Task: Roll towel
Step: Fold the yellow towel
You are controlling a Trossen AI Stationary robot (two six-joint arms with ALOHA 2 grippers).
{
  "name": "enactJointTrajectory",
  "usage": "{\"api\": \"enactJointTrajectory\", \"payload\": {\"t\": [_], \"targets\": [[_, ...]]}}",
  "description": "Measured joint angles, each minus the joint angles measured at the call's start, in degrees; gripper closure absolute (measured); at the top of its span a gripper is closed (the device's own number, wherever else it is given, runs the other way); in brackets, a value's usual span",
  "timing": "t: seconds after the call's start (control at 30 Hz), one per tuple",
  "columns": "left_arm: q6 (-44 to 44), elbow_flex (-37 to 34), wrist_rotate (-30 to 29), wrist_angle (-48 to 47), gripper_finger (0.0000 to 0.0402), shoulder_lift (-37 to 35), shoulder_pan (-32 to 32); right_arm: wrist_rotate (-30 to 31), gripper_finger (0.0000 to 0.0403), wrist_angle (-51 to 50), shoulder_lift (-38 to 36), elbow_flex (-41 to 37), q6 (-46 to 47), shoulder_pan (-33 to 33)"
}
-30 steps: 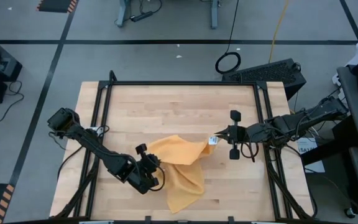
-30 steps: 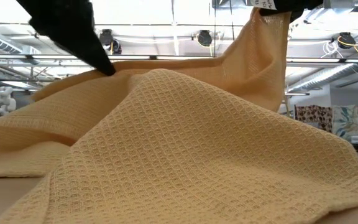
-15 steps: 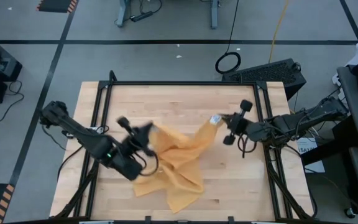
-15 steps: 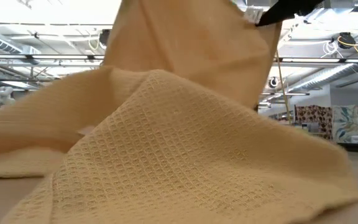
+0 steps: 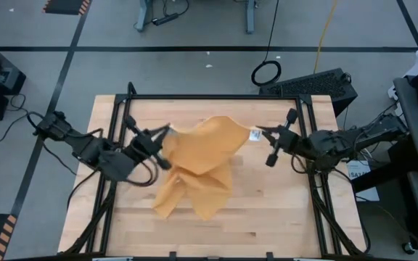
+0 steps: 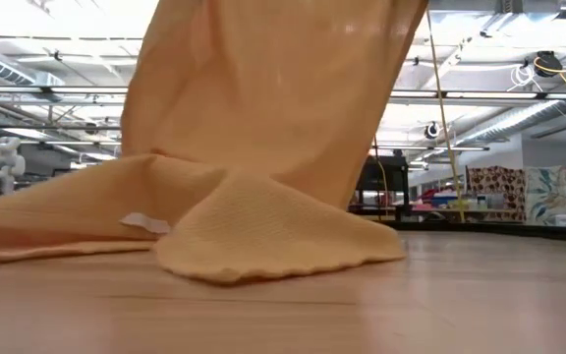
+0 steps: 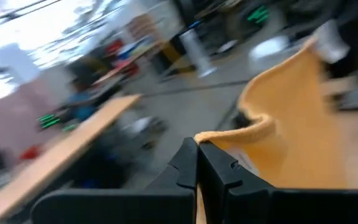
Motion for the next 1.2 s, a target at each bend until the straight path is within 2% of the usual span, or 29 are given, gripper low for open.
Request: {"api": "enactJointTrajectory", "payload": {"t": [0.1,0.3,0.37,0.4,0.47,0.53,0.63,0.7,0.77,0.83,0.9,1.03,1.1,1.2], "targets": [[3.8,0.0,8.7,5.4,0.0397,0.0,-1.7,-0.7,0.0403,0.4,-0.9,0.0,2.6,2.6],[4.7,0.0,33.8,10.9,0.0397,0.0,-3.1,-2.8,0.0403,3.3,-1.5,0.0,4.9,9.3],[6.8,0.0,39.3,14.9,0.0397,0.0,-3.5,-4.5,0.0403,8.0,-1.4,0.0,4.4,11.9],[8.3,0.0,40.2,17.0,0.0397,0.0,-3.7,-5.0,0.0403,11.0,-1.4,0.0,3.3,13.3],[12.0,0.0,38.4,20.9,0.0397,0.0,-4.0,-4.7,0.0403,14.9,-1.4,0.2,0.0,15.4],[16.8,0.0,31.5,23.9,0.0397,-0.1,-4.1,-3.3,0.0403,15.7,-1.4,1.0,-3.7,16.5],[25.2,0.0,17.7,27.9,0.0397,-0.7,-2.4,5.1,0.0403,15.9,-1.3,1.7,-10.7,16.0],[29.7,0.0,9.4,29.3,0.0398,-0.9,1.8,12.3,0.0403,16.2,-1.3,1.7,-18.0,13.9],[31.0,0.0,5.1,27.8,0.0398,-0.8,8.0,16.4,0.0403,15.9,-1.3,1.7,-23.4,9.9],[29.1,0.0,5.9,22.6,0.0398,-0.7,15.1,15.7,0.0403,15.1,-1.4,1.7,-25.0,4.7],[23.2,0.0,9.3,14.4,0.0398,-0.7,21.8,13.5,0.0403,13.7,-1.3,1.7,-24.8,-0.7],[2.5,0.0,21.3,-7.5,0.0398,-0.6,32.1,9.7,0.0403,2.7,-1.4,1.7,-18.2,-10.9],[-6.6,0.0,27.2,-16.6,0.0398,-0.6,35.3,5.1,0.0403,-5.4,-1.3,1.7,-12.1,-15.8],[-14.5,0.0,28.9,-25.2,0.0398,-0.2,38.1,-4.5,0.0403,-11.6,-0.8,1.0,-5.3,-23.5]]}}
